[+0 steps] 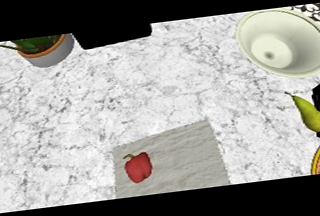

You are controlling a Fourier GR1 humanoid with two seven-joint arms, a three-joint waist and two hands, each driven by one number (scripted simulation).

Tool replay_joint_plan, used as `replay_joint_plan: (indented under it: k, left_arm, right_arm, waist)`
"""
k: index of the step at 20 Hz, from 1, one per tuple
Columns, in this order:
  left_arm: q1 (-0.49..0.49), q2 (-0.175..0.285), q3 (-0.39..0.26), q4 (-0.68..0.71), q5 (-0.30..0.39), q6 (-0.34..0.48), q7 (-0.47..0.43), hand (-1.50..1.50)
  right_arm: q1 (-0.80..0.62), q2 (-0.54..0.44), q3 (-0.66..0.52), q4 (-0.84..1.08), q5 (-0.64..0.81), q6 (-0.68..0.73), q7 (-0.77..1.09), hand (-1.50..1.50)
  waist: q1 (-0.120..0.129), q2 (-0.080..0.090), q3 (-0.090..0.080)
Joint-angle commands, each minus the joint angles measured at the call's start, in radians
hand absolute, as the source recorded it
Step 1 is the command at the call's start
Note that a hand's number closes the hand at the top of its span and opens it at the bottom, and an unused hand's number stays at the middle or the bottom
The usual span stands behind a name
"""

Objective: Pick the pear from the placemat and place it in the bowl

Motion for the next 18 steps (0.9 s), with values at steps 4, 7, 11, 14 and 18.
replay_joint_plan:
  k: [4,7,11,14,18]
  left_arm:
    - [0.02,-0.006,0.007,-0.017,0.013,-0.005,0.0,0.0]
    - [0.002,0.01,0.008,-0.035,0.033,-0.03,0.011,0.0]
    - [0.009,0.005,-0.009,-0.043,0.025,-0.038,0.012,0.0]
    - [0.006,-0.005,-0.029,-0.052,0.016,-0.035,0.028,0.0]
    - [-0.033,-0.02,-0.049,-0.025,0.001,-0.031,0.01,0.0]
  right_arm:
    - [0.1,-0.338,-0.273,0.217,-0.055,-0.128,-0.338,1.5]
    - [0.105,-0.419,-0.379,0.349,-0.077,-0.206,-0.454,1.5]
    - [0.141,-0.505,-0.491,0.503,-0.134,-0.253,-0.689,1.5]
    - [0.121,-0.55,-0.566,0.586,-0.211,-0.203,-0.867,1.5]
    - [0.066,-0.616,-0.621,0.687,-0.24,-0.181,-1.018,1.5]
  waist:
    - [0.007,0.01,0.006]
    - [0.05,0.014,0.005]
    - [0.07,0.012,0.004]
    - [0.092,0.01,0.001]
    - [0.117,0.018,-0.001]
